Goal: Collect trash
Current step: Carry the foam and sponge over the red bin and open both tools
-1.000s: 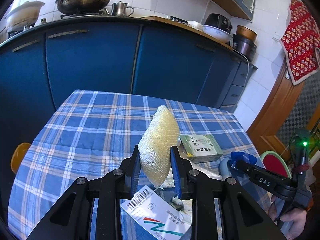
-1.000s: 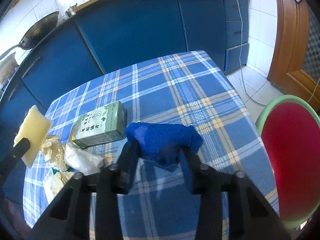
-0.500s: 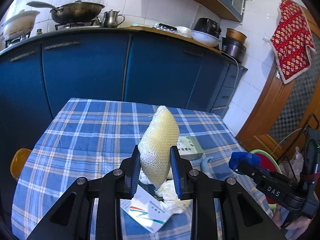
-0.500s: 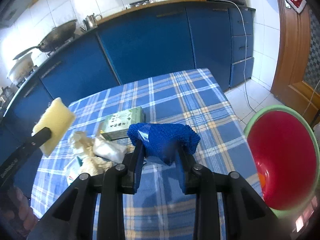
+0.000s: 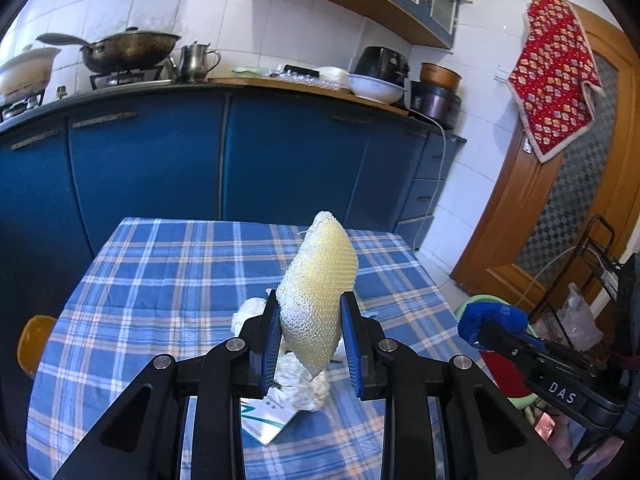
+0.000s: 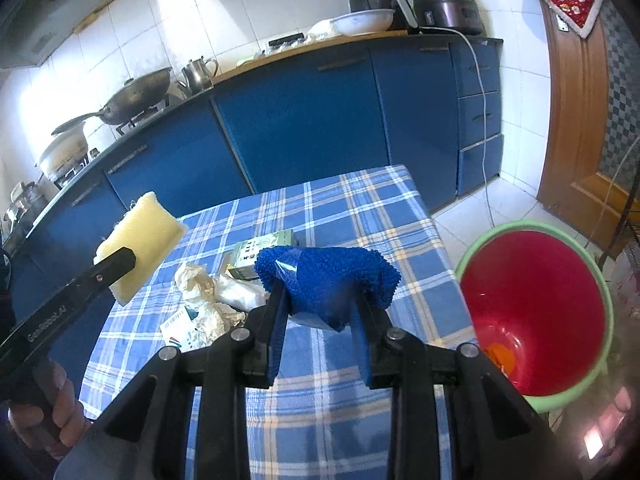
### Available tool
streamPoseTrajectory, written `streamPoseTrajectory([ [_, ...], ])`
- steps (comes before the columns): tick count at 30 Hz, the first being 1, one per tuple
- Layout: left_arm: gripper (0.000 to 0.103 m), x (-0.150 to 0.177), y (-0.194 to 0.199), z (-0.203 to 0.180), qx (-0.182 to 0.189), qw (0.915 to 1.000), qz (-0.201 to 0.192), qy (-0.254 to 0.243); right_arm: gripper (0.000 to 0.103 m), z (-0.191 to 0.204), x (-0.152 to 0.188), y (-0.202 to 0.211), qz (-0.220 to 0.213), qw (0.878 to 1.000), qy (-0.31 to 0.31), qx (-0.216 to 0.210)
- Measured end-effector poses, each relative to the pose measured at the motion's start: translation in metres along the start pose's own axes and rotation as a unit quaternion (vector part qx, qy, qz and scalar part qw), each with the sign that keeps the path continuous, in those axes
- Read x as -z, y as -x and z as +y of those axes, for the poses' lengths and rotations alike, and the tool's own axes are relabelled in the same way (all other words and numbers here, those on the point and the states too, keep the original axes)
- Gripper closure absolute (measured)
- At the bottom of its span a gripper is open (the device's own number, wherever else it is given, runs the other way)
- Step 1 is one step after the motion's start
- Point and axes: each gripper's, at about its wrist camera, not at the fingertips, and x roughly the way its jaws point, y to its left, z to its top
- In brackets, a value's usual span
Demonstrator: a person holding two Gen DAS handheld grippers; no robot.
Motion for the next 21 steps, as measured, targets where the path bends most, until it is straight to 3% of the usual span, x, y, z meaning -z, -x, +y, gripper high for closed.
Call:
streamPoseTrajectory([
  [21, 0.074, 0.006, -0.015, -0.064, 0.053, 0.9972, 0.021, -0.048, 0.070, -0.066, 0.008, 0.045, -0.036, 0.997, -0.058, 0.043],
])
